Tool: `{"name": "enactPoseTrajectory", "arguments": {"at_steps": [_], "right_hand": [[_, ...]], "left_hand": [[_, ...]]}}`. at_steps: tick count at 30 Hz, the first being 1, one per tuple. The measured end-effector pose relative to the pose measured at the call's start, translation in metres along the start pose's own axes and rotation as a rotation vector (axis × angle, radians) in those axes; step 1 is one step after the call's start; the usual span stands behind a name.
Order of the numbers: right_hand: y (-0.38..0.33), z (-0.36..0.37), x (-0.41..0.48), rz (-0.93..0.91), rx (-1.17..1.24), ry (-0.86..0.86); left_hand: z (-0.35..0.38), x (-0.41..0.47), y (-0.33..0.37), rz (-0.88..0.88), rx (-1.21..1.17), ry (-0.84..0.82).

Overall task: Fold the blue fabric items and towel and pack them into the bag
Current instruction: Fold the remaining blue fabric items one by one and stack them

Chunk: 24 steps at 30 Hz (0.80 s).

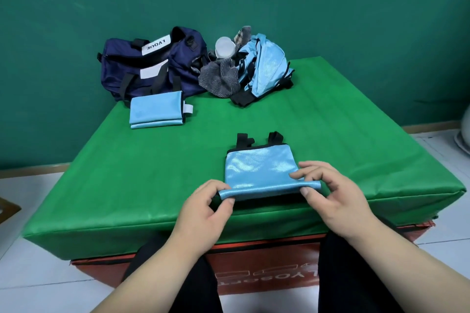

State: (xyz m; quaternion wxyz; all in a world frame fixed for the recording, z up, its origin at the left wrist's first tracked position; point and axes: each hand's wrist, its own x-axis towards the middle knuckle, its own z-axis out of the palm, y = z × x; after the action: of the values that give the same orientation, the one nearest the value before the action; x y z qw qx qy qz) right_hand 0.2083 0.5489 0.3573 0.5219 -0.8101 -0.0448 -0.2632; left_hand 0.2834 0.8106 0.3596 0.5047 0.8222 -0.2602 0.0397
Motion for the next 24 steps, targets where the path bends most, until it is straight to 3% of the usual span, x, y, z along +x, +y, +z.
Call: {"name": "enactPoseTrajectory", "arguments": {"at_steps": [4, 10, 19, 24], "right_hand": [[-0.004, 0.007, 0.007, 0.094, 0.036, 0.120], [-0.004, 0.017, 0.032, 0.202, -0.212, 0.172], [0.010, 0.022, 0.076, 0.385, -0.581, 0.037], [0.016, 0.025, 0.092, 0.485, -0.683, -0.011]], "left_hand": [[0.005, 0.009, 0.004, -0.113, -0.235, 0.131], [0.013, 0.032, 0.003, -0.156, -0.215, 0.147], [0.018, 0.063, 0.004, -0.310, 0.215, 0.104], [0.015, 0.072, 0.012, -0.348, 0.575, 0.014]]}}
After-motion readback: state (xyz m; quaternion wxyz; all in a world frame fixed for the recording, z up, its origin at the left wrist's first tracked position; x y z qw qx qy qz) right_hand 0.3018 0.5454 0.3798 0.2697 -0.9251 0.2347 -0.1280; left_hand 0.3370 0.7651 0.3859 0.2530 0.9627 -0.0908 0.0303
